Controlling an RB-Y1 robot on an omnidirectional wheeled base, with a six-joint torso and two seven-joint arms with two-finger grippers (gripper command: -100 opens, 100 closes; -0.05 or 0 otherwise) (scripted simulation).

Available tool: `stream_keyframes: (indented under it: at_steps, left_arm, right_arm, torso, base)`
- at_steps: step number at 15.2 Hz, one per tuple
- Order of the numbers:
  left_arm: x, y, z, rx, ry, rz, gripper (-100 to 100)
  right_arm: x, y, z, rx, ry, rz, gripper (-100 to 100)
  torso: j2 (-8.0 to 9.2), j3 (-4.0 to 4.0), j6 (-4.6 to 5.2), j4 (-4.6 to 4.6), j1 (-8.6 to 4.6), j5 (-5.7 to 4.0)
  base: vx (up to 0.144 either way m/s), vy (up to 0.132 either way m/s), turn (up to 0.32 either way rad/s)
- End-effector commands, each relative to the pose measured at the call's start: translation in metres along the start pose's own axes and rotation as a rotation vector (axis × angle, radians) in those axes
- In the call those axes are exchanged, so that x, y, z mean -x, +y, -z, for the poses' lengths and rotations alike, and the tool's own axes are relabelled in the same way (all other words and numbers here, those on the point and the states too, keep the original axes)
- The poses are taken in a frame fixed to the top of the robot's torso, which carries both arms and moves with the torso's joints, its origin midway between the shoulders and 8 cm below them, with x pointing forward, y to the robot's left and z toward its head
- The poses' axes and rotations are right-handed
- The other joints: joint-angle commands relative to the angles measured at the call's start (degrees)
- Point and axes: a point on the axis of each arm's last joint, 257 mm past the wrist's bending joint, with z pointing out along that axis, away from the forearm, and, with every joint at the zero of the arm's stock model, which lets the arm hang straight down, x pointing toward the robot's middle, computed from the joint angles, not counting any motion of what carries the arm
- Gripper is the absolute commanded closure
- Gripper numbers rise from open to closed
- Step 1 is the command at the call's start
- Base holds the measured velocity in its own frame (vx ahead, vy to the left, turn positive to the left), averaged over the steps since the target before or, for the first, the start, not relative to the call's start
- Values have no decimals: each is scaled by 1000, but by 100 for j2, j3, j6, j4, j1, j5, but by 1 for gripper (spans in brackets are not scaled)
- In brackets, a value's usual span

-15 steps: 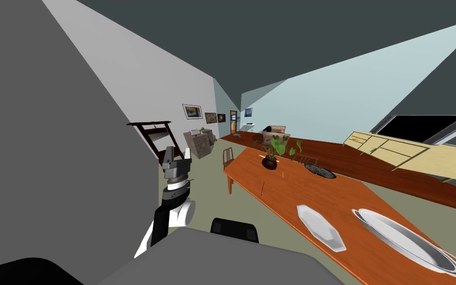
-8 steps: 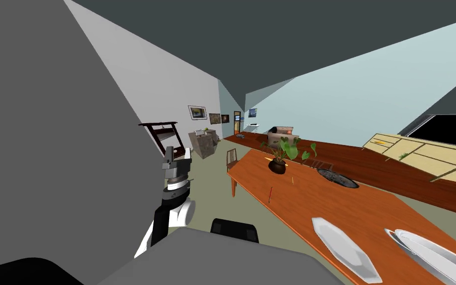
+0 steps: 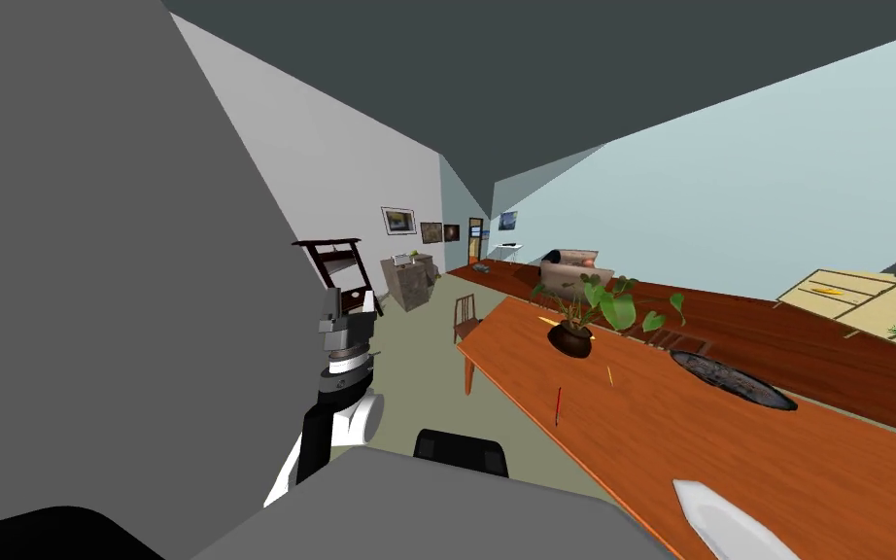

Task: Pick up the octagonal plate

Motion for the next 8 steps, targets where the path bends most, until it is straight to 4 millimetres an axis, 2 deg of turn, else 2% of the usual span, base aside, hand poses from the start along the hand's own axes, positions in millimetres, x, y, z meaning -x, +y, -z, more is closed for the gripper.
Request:
stream_keyframes:
  at_steps: [1, 2, 4, 5, 7, 8]
  left_arm:
    - [0, 0, 0, 0, 0, 0, 0]
    - [0, 0, 0, 0, 0, 0, 0]
    - [0, 0, 0, 0, 0, 0, 0]
    - [0, 0, 0, 0, 0, 0, 0]
    - [0, 0, 0, 0, 0, 0, 0]
    - [0, 0, 0, 0, 0, 0, 0]
  right_arm:
    - [-9, -24, 7, -27, 33, 55, -100]
    - [-12, -34, 10, -37, 44, 75, -100]
    - [-12, -34, 10, -37, 44, 75, -100]
    - [-15, -52, 15, -55, 63, 111, -100]
    - [-8, -28, 1, -45, 48, 79, -100]
    - [-5, -22, -3, -45, 47, 74, -100]
  torso:
    - [0, 0, 0, 0, 0, 0]
    - [-12, -6, -1, -2, 1, -1]
    - [-19, -12, 3, -5, 3, 1]
    - [-5, -5, 8, -4, -4, 0]
    - [11, 4, 7, 0, -11, -3]
    - [29, 14, 8, 4, -28, -8]
  base:
    - [163, 95, 188]
    - [186, 95, 191]
    - [131, 75, 72]
    - [102, 63, 116]
    - [44, 11, 62]
    - [-34, -90, 77]
